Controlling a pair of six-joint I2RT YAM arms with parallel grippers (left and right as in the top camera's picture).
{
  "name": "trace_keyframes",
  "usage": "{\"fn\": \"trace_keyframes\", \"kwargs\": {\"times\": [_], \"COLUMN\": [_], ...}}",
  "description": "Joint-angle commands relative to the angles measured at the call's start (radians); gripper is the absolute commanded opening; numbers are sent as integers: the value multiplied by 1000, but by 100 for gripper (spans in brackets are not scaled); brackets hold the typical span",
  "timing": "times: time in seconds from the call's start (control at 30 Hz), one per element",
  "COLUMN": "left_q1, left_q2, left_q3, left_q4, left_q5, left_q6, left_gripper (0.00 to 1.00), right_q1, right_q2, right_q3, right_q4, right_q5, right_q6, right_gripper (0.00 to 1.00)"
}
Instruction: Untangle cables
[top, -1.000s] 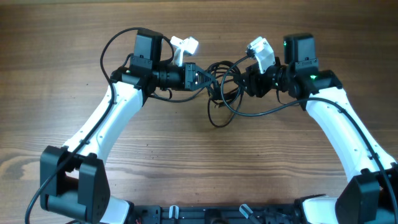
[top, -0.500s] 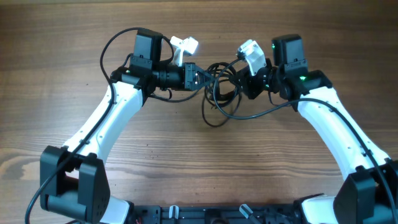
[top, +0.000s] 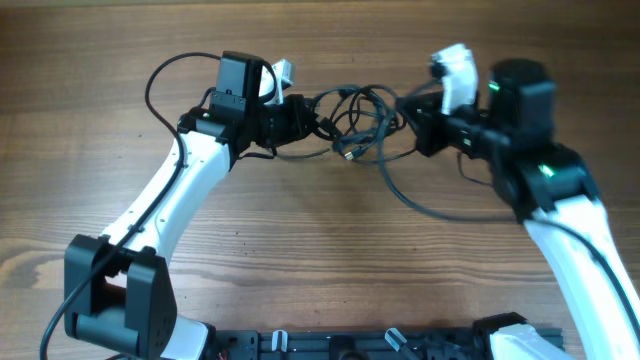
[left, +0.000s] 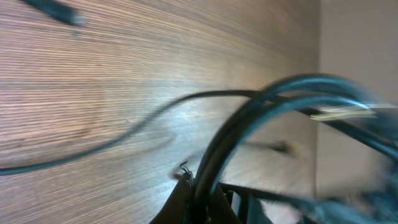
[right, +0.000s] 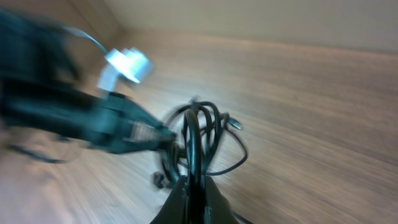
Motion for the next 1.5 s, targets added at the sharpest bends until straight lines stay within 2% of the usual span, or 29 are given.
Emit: {"fn": "trace_keyframes", "kwargs": {"times": [0.0, 0.1, 0.2, 0.27, 0.4, 0.5, 0.53, 0.57, 0.63, 0.7, 0.83, 0.93, 1.2, 1.47], "left_q1": [1, 1, 1, 1, 1, 1, 1, 1, 1, 1, 1, 1, 1, 1], "left_q2": [8, 26, 29, 29, 29, 29, 29, 29, 29, 29, 29, 29, 29, 29], "left_q3": [2, 2, 2, 2, 2, 2, 2, 2, 2, 2, 2, 2, 2, 2], "left_q4": [-26, -57, -84, -97, -100, -91, -74, -63, -14, 34, 117, 149, 144, 137], "left_q5": [-184, -192, -219, -233, -231, -203, -145, -107, 40, 187, 343, 380, 379, 379], "left_q6": [-52, -52, -51, -51, -39, 12, 66, 93, 191, 264, 287, 268, 263, 264], "left_gripper": [4, 4, 4, 4, 4, 4, 4, 4, 4, 4, 4, 4, 4, 4], "right_q1": [-66, -156, -262, -342, -398, -394, -388, -383, -367, -344, -283, -224, -105, -92], "right_q2": [-101, -147, -163, -160, -153, -122, -105, -92, -31, 35, 163, 232, 338, 481], "right_q3": [19, 19, 19, 19, 19, 19, 18, 18, 19, 18, 19, 19, 18, 18], "right_q4": [13, 25, 25, 12, -63, -85, -85, -86, -81, -81, -88, -88, -74, -72], "right_q5": [-144, -274, -281, -203, 39, -55, -109, -138, -220, -293, -365, -359, -58, -53], "right_q6": [127, 244, 377, 451, 461, 323, 246, 201, 62, -62, -258, -351, -345, -284], "right_gripper": [4, 4, 4, 4, 4, 8, 22, 27, 47, 55, 56, 57, 57, 54]}}
